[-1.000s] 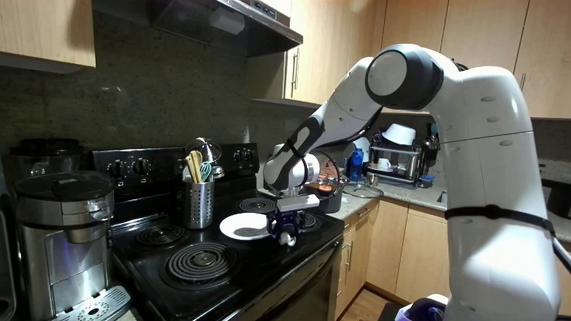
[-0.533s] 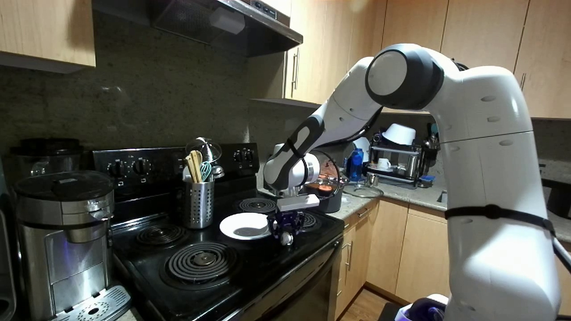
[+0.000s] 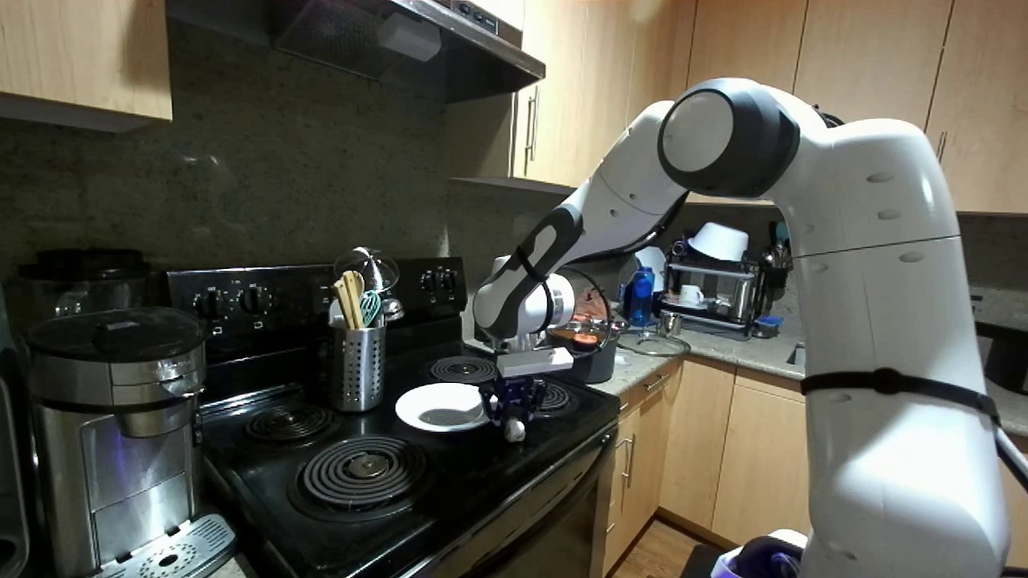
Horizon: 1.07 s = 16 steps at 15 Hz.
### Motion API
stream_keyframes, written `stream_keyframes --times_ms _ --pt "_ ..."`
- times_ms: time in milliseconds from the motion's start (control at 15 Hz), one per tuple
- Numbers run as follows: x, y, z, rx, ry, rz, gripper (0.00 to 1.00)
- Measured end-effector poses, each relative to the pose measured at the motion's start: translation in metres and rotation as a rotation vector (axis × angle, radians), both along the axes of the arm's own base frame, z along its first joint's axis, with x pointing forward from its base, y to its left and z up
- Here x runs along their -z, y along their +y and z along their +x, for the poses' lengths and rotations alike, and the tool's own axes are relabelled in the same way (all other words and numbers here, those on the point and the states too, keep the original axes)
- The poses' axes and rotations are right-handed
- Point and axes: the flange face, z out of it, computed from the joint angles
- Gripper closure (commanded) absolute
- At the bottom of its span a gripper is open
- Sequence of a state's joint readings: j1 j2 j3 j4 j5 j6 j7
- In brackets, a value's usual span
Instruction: Put the white paper on the plate
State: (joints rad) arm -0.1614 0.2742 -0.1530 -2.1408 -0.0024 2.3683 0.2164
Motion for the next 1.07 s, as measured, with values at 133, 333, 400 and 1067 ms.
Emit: stream_keyframes --times_ms 133,333,400,1067 --pt "-0.001 0.000 0.001 0.001 -0.003 0.000 0.69" --pt "-0.002 0.000 0.001 0.001 -0.005 0.001 0.56" --pt "-0.002 0.000 0.001 0.002 -0.005 0.001 0.51" --pt "-0.024 0.003 0.005 -0.031 -0.057 0.031 0.96"
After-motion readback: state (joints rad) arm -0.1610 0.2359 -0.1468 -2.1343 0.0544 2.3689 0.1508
